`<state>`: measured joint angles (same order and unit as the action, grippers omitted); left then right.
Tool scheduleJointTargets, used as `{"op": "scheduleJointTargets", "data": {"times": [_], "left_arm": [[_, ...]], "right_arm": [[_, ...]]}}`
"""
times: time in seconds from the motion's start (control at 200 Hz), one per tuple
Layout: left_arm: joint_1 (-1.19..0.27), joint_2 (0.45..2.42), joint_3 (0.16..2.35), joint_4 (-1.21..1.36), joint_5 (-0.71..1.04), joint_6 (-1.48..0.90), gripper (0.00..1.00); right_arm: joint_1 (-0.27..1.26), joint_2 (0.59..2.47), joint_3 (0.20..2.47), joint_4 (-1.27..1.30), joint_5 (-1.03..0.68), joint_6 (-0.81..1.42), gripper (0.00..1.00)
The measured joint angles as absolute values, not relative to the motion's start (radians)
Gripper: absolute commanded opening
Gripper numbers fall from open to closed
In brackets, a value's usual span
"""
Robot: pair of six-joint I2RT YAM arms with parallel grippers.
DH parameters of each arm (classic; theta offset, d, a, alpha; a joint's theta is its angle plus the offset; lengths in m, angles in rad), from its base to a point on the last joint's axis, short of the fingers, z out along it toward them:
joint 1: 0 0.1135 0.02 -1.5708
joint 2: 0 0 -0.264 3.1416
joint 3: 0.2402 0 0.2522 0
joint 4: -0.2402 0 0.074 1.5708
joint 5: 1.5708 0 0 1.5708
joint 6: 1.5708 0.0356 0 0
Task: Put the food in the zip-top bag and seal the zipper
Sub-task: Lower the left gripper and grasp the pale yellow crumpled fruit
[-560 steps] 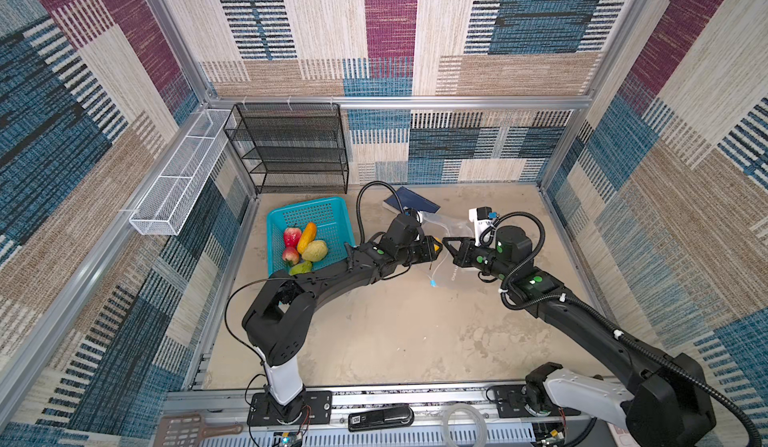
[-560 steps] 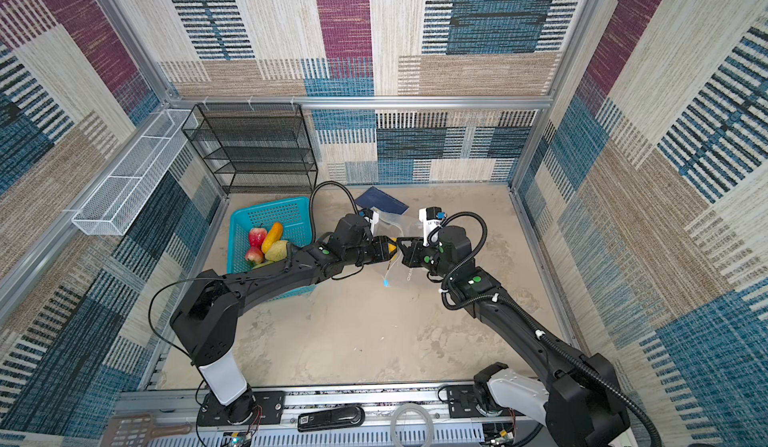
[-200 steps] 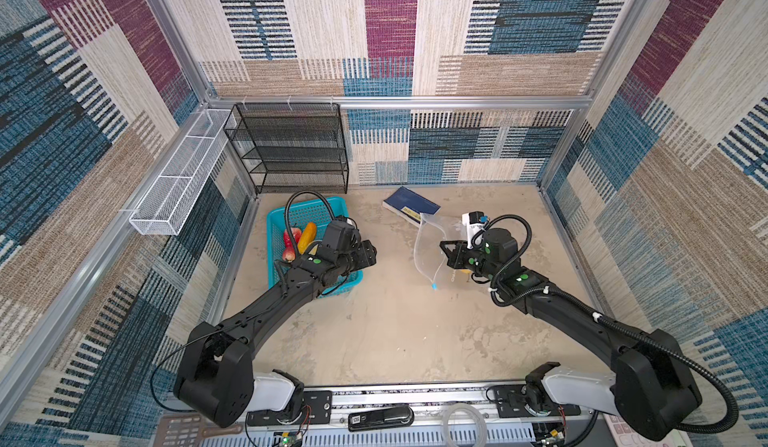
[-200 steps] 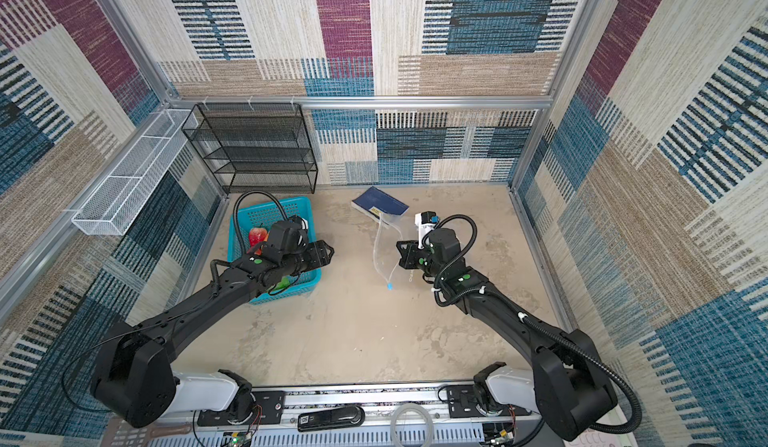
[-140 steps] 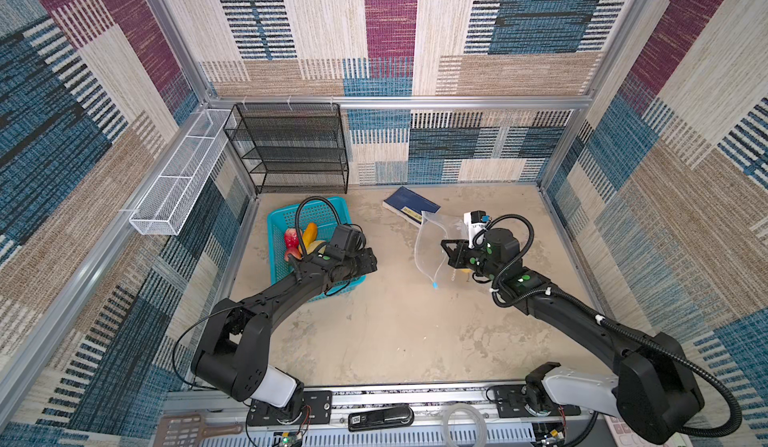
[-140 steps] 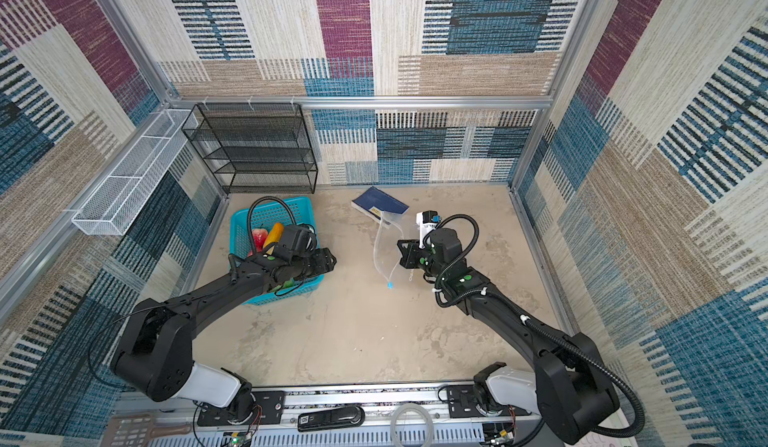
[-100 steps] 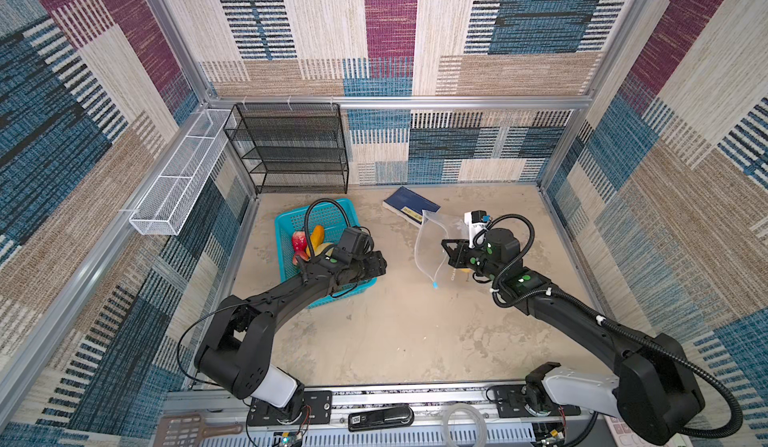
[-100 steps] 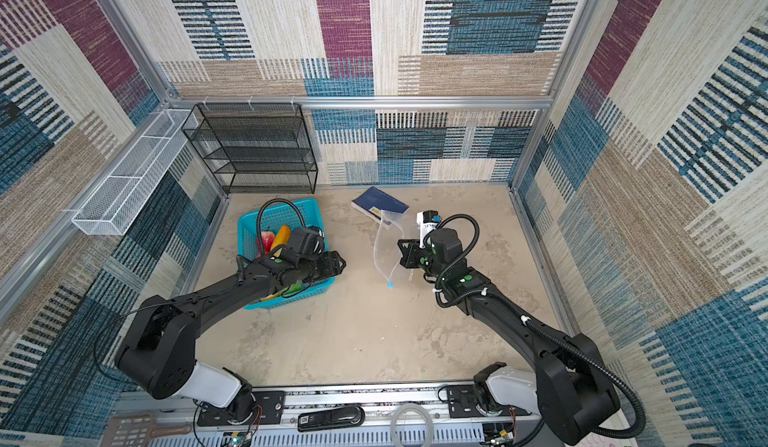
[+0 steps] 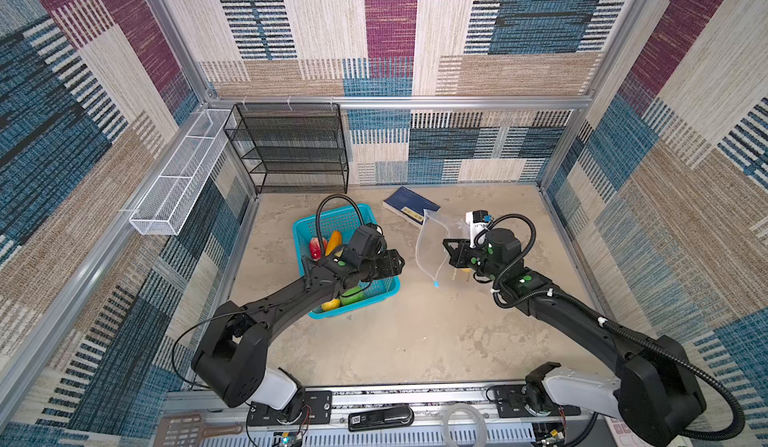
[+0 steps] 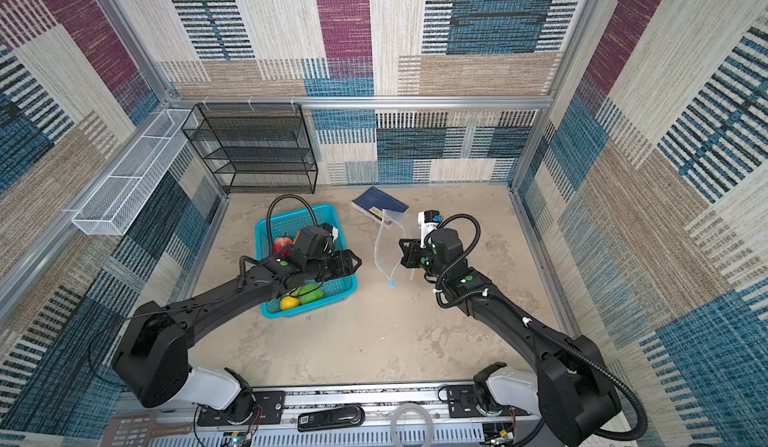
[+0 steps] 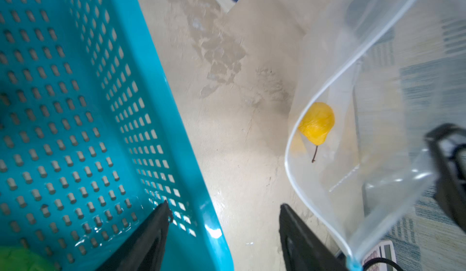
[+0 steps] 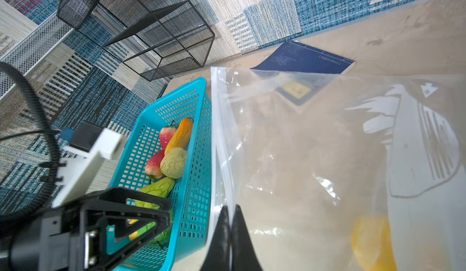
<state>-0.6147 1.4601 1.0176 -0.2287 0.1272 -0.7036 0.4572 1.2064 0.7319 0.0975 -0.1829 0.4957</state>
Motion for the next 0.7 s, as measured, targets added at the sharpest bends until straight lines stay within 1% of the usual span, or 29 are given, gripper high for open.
{"op": "scheduleJointTargets", "data": {"times": [0.115, 0.326, 0.471, 0.696], "left_arm": [[-0.582, 1.424, 1.048, -0.284, 0.071, -0.636, 0.72], [-0.445, 1.414, 1.081, -0.382, 0.016, -0.490, 0.73], [-0.359, 1.467, 1.090, -0.418, 0.004, -0.413, 0.74], [-0.294, 1.576, 1.099, -0.417, 0.025, -0.350, 0.75]], "right_arm": [[0.457, 1.207, 0.732, 0.097, -0.183, 0.496, 0.00], [0.457, 1.208, 0.733, 0.096, -0.183, 0.496, 0.00], [0.457, 1.208, 0.737, 0.093, -0.183, 0.495, 0.00], [0.457, 1.208, 0.751, 0.083, -0.185, 0.492, 0.00]]}}
